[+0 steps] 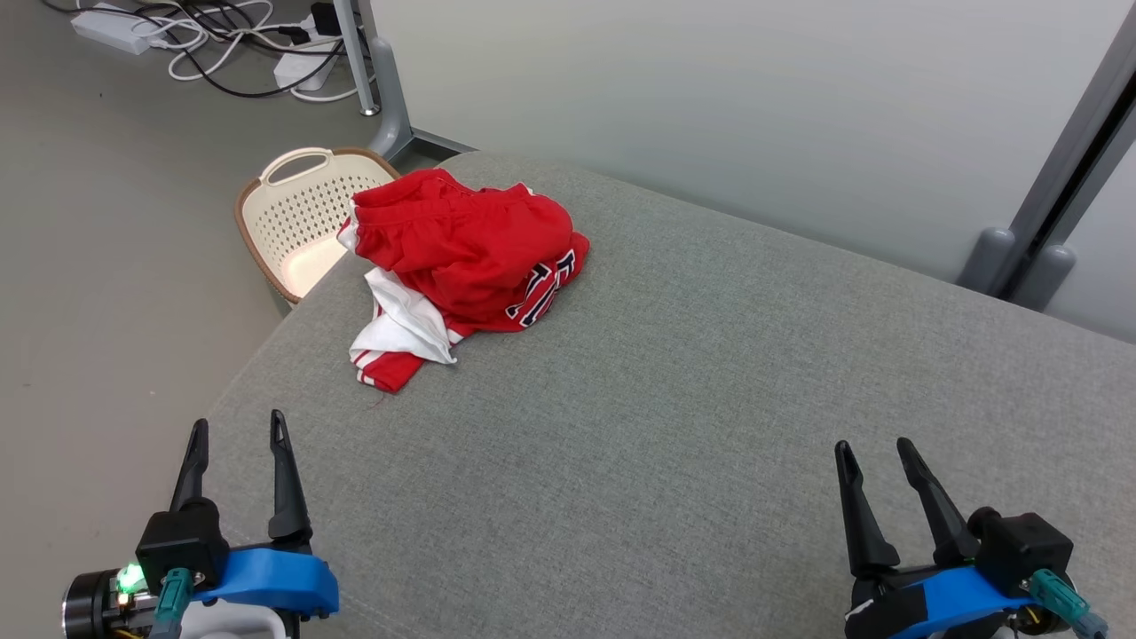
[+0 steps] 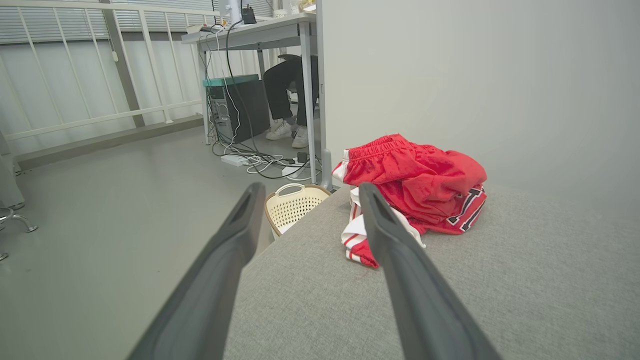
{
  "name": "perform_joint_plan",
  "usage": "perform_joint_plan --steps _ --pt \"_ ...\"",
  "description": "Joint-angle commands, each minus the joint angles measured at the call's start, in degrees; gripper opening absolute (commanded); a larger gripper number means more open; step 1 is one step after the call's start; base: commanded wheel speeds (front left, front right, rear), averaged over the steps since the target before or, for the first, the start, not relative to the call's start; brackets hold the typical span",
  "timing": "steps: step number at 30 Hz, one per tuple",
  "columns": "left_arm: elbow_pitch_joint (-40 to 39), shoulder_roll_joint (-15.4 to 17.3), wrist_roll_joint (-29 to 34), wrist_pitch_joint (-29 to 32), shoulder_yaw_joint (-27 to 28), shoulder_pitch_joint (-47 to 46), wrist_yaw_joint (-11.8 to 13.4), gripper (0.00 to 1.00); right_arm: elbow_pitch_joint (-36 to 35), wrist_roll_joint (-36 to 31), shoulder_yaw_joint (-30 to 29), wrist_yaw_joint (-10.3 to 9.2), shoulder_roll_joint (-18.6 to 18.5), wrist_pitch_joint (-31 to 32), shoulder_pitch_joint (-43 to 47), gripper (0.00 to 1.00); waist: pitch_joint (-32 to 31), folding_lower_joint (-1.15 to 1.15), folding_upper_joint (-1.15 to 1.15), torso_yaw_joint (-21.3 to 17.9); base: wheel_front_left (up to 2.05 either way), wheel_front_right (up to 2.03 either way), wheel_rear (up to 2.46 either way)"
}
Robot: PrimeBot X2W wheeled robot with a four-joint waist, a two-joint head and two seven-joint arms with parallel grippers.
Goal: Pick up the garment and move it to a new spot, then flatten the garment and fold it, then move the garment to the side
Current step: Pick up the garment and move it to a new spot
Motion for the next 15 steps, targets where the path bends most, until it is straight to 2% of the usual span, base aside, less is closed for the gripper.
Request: perform_joint_plan --steps 1,7,15 --pt "-0.3 0.1 -0.2 -0.2 0.2 0.2 0.3 1.0 0.1 0.1 0.1 0.03 -0.3 -0.2 -0.5 1.0 0.2 0.0 0.0 0.1 0.0 0.0 0.0" --pt "-0.6 0.4 -0.4 -0.2 0.4 0.4 0.6 1.0 0.3 0.2 0.5 0.03 -0.3 -0.2 -0.5 1.0 0.2 0.0 0.0 0.0 0.0 0.0 0.0" --pt "-0.5 0.4 -1.9 -0.2 1.6 -2.7 -0.2 1.0 -0.7 -1.6 0.7 0.03 -0.3 -0.2 -1.9 1.0 2.5 0.0 0.0 -3.9 0.0 0.0 0.0"
